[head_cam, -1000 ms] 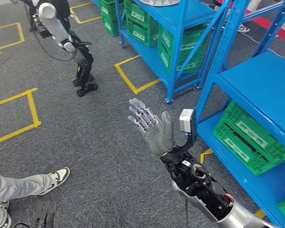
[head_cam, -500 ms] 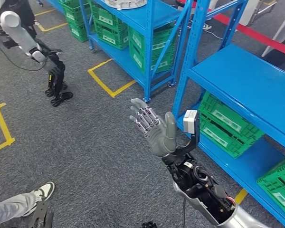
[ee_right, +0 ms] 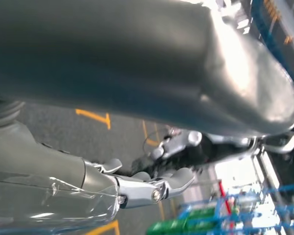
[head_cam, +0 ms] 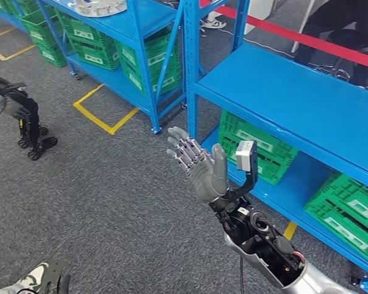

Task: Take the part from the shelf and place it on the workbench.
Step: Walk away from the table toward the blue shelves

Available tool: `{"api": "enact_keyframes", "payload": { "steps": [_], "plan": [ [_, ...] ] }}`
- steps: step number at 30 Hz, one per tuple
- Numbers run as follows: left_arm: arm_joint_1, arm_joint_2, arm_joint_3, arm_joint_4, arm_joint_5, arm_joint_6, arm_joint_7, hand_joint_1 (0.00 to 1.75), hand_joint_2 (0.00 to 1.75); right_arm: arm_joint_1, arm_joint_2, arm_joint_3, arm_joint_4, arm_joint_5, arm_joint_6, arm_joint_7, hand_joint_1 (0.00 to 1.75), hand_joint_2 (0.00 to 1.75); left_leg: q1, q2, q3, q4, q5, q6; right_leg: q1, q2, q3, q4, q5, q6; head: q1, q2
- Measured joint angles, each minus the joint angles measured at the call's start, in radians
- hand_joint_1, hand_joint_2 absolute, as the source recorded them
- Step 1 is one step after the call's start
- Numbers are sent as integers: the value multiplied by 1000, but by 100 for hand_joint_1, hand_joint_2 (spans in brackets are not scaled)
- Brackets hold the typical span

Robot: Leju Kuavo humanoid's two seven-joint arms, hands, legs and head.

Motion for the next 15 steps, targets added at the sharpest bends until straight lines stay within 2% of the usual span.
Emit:
{"api": "enact_keyframes", "payload": {
  "steps": [1,2,3,5,6,7,8,9,10,11,12,13,14,15],
  "plan": [
    [2,0,0,0,0,0,1,0,0,1,0,0,0,0,0,0,0,0,0,-2,-14,18,6,2,1,15,0,0,1,-1,0,0],
    [4,0,0,0,0,0,2,0,0,1,0,0,0,0,0,0,0,0,0,-5,-7,-8,33,6,2,29,0,0,1,-1,-1,0],
    [4,0,0,0,0,0,2,0,0,1,0,0,0,0,0,1,0,0,0,-11,18,-69,72,11,3,44,1,0,2,-1,-1,0],
    [2,2,0,0,0,0,2,0,0,0,0,0,0,0,0,1,0,0,1,-58,82,-217,140,21,3,68,0,1,3,2,-1,0],
    [0,3,0,0,-1,0,2,0,0,0,0,0,0,0,0,1,0,0,1,-78,102,-265,155,23,2,79,-3,2,5,6,-1,0],
    [-1,4,0,0,-1,0,2,0,0,0,0,0,-1,0,0,1,0,0,0,-92,112,-289,159,25,-1,91,-8,3,6,12,-1,0],
    [-2,5,0,0,-2,0,2,0,0,-1,0,0,-1,0,0,2,0,0,-1,-92,114,-295,157,26,-4,103,-12,2,9,19,-1,0],
    [-3,4,0,0,-2,0,2,0,0,0,0,-1,-1,0,0,2,0,0,-1,-78,116,-299,159,29,-7,115,-17,1,10,26,-1,0],
    [-4,3,0,0,-2,0,2,0,0,0,0,-2,-1,0,0,2,0,0,-1,-66,120,-304,162,33,-6,109,-22,6,7,32,-1,0],
    [-6,2,0,0,-3,0,2,0,0,-1,0,-4,-2,0,0,2,0,0,1,-52,123,-310,164,38,-3,87,-33,26,-6,36,2,0],
    [-8,1,0,0,-3,-1,2,0,0,-3,0,-6,-2,0,0,2,0,0,2,-37,126,-314,166,43,0,56,-54,69,-31,40,7,0],
    [-8,0,0,0,-3,-1,2,0,0,-4,0,-7,-2,0,0,2,0,0,0,-24,128,-315,165,46,0,19,-81,131,-64,42,11,0],
    [-7,0,0,0,-3,-1,3,0,0,-5,0,-8,-2,0,0,2,0,0,-1,-11,128,-315,164,48,-1,-5,-114,203,-97,45,15,0],
    [-6,0,0,0,-3,-2,4,0,0,-5,0,-8,-2,0,0,2,0,0,-2,5,129,-314,162,48,-3,-16,-142,264,-119,48,16,0]
  ]
}}
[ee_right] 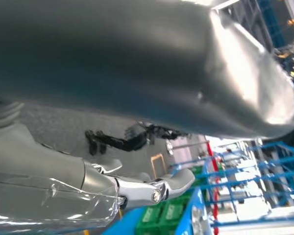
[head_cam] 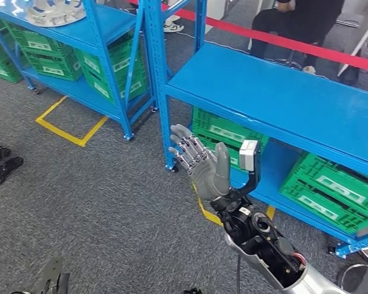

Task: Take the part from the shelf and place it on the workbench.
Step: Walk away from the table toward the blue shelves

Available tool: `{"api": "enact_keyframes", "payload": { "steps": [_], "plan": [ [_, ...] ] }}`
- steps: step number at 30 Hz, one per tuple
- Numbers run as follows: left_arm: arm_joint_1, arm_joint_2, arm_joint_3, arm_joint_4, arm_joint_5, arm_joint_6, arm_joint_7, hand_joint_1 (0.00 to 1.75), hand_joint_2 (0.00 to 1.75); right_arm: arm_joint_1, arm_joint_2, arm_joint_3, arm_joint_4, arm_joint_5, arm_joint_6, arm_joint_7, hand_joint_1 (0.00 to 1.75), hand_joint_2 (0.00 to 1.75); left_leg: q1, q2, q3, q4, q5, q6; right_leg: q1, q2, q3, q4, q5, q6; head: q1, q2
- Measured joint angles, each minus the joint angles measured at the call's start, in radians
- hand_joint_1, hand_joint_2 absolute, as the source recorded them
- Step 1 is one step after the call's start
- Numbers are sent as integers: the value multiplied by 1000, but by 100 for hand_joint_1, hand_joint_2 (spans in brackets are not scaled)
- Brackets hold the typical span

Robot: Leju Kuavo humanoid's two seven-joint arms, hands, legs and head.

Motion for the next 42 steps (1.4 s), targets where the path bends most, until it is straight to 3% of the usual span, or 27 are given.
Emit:
{"api": "enact_keyframes", "payload": {
  "steps": [1,2,4,5,7,8,10,12,14,15,16,17,19,21,23,25,27,29,31,32,33,35,37,38,40,42],
  "plan": [
    [1,0,0,0,0,0,1,0,0,2,0,0,0,0,0,0,0,0,-1,14,1,0,-1,0,-2,-5,-14,31,-6,2,0,0],
    [2,0,0,0,0,0,1,0,0,3,0,0,0,0,0,1,0,0,-1,26,2,1,-3,-1,-4,-9,-11,29,4,4,0,0],
    [1,-2,0,0,0,0,1,0,0,4,0,-1,0,1,0,2,0,0,0,51,8,2,-9,-7,-7,-32,57,-95,67,4,2,0],
    [0,-3,0,0,0,0,1,0,0,4,0,-2,0,2,0,3,0,0,-2,62,11,3,-13,-11,-3,-58,95,-167,90,3,4,0],
    [-2,-3,0,0,0,0,1,0,0,4,0,-5,0,4,0,4,0,0,-7,82,15,7,-20,-21,5,-91,141,-250,106,-10,3,0],
    [-3,-3,0,0,0,0,1,0,0,5,0,-6,0,6,1,5,0,0,-10,92,16,8,-21,-25,10,-91,144,-255,103,-17,0,0],
    [-4,-3,0,0,0,0,1,0,0,7,0,-7,0,9,2,6,0,0,-8,107,18,11,-28,-35,10,-65,144,-257,106,-31,-4,0],
    [-5,-4,0,0,0,0,1,0,0,5,1,-8,-1,11,3,8,0,0,-3,73,1,57,-61,-45,9,-41,146,-262,110,-42,-8,0],
    [-6,-5,0,0,0,0,0,0,0,4,1,-8,0,13,4,9,0,0,-1,21,-61,181,-121,-48,9,-18,145,-263,113,-49,-13,0],
    [-4,-4,0,0,0,0,0,0,0,4,1,-8,0,13,4,9,0,0,-1,9,-100,251,-143,-47,10,-5,145,-263,113,-51,-15,0],
    [-1,-4,0,0,-1,-1,0,0,0,5,1,-8,1,13,4,9,0,0,-2,2,-129,299,-151,-45,11,10,145,-263,114,-53,-15,0],
    [1,-4,0,0,-1,-2,0,0,0,5,1,-8,1,13,4,9,0,0,-2,-3,-143,312,-140,-41,13,25,146,-263,114,-54,-15,0],
    [2,-4,0,0,-3,-5,0,0,0,5,1,-8,2,13,4,10,0,0,-4,-20,-116,225,-71,-29,14,56,149,-263,114,-54,-15,0],
    [-3,-2,0,0,-3,-6,0,0,0,5,1,-8,2,13,4,10,0,0,-5,-64,-60,88,-8,-16,15,81,148,-261,114,-53,-16,0],
    [-7,1,0,0,-4,-6,0,0,0,6,1,-8,2,13,4,11,0,0,-8,-86,-34,26,7,-9,12,104,143,-261,116,-46,-17,0],
    [-10,-1,0,0,-4,-6,1,0,0,8,1,-9,2,13,4,11,0,0,-7,-65,-27,15,9,-4,9,120,139,-264,118,-35,-17,0],
    [-13,-3,0,0,-4,-7,1,0,0,9,1,-11,2,13,4,11,0,0,-3,-41,-17,0,14,4,11,80,120,-229,92,-26,-13,0],
    [-12,-4,0,0,-5,-8,1,0,0,9,1,-12,2,13,4,10,0,0,-2,-16,-11,-6,15,8,11,20,65,-111,28,-16,-6,0],
    [-10,-4,0,0,-5,-9,1,0,0,11,1,-13,2,13,4,10,0,0,-2,10,-10,-6,12,9,3,-1,8,13,-18,-6,-3,0],
    [-9,-5,0,0,-6,-10,1,0,0,12,1,-13,2,13,4,10,0,0,-2,22,-9,-5,10,7,-2,-5,0,30,-15,0,-2,0],
    [-8,-5,0,0,-7,-11,1,0,0,12,1,-13,3,13,4,11,0,0,0,34,-8,-4,8,5,-7,-10,12,6,7,5,-2,0],
    [-9,-6,0,0,-8,-12,1,0,0,12,1,-14,4,13,4,11,0,0,3,55,-3,1,0,-5,-12,-43,82,-129,71,13,0,0],
    [-11,-5,0,0,-9,-12,1,0,0,9,1,-15,5,13,4,10,0,0,-1,74,-1,11,-9,-18,-7,-77,139,-237,100,7,3,0],
    [-11,-4,0,0,-9,-12,1,0,0,8,1,-15,5,13,4,10,0,0,-4,83,-1,13,-11,-23,-2,-82,147,-253,98,0,2,0],
    [-13,-5,0,0,-10,-13,1,0,0,9,1,-16,5,13,4,9,0,0,-4,104,1,15,-14,-31,0,-59,147,-255,100,-19,-5,0],
    [-16,-7,0,0,-11,-14,1,0,0,8,1,-16,4,13,4,7,0,0,2,81,-8,48,-42,-39,-1,-36,148,-257,103,-33,-10,0]
  ]
}}
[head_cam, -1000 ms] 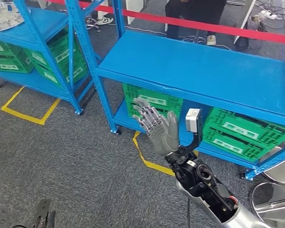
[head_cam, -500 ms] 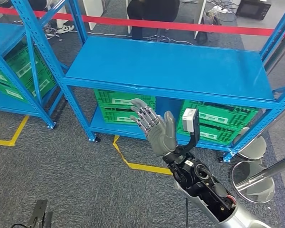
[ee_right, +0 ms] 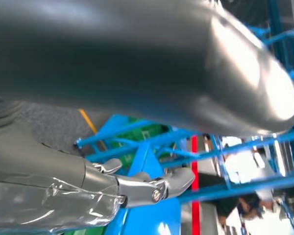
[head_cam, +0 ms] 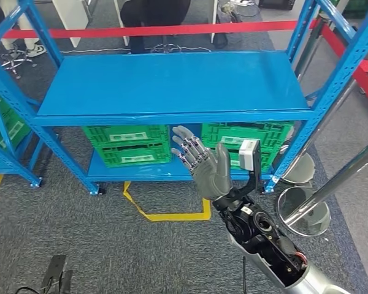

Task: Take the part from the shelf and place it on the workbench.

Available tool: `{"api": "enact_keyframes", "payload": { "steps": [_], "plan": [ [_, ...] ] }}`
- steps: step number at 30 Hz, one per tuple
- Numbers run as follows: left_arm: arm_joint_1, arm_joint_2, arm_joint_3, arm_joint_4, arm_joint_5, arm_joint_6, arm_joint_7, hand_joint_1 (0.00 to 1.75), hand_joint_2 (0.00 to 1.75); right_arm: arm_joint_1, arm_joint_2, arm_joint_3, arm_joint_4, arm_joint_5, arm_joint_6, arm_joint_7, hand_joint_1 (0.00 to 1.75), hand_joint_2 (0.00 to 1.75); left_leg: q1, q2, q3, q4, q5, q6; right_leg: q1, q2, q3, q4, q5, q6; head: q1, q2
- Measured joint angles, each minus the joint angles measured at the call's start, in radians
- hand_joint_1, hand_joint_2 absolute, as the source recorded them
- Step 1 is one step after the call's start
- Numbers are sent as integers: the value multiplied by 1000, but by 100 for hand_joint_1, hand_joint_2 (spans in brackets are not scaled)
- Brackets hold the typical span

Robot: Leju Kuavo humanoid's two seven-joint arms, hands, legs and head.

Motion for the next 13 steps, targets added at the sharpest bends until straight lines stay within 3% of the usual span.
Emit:
{"api": "enact_keyframes", "payload": {
  "steps": [1,3,4,5,6,7,9,11,13],
  "plan": [
    [-1,-1,0,0,0,0,0,0,0,-1,0,0,0,0,0,0,0,0,2,-27,-21,47,-28,-3,-1,10,1,-1,2,-6,-2,0],
    [0,-1,0,0,0,-1,0,0,0,-3,0,0,0,0,0,-1,0,0,4,-75,-94,194,-92,-3,0,32,-1,-1,3,-14,-6,0],
    [3,-1,0,0,0,-1,0,0,0,-3,0,1,1,0,0,-1,0,0,4,-83,-129,258,-111,-1,2,46,-2,-1,4,-16,-6,0],
    [5,0,0,0,0,-1,0,0,0,-2,0,1,3,0,0,-1,0,0,3,-87,-149,288,-111,2,4,61,-3,-1,5,-17,-7,0],
    [8,0,0,0,0,-1,0,0,0,-2,0,0,4,0,0,-1,0,0,1,-90,-148,276,-91,7,6,76,-3,-1,6,-18,-7,0],
    [8,0,0,0,0,-1,0,0,0,-2,0,0,5,0,0,-2,0,0,-1,-96,-128,225,-56,14,7,90,-3,-1,7,-18,-7,0],
    [4,1,0,0,0,-1,0,0,0,-2,0,0,5,0,0,-4,0,0,-3,-138,-60,74,14,28,8,115,-4,-1,9,-16,-7,0],
    [-2,3,0,0,0,-1,0,0,0,-1,0,0,6,3,2,-6,0,0,-6,-169,-21,-12,40,34,7,134,-8,0,11,-9,-7,0],
    [-4,4,0,0,0,-2,0,0,0,2,0,0,6,5,4,-8,0,0,-10,-162,-18,-20,39,34,3,145,-11,-2,13,-1,-7,0]
  ]
}}
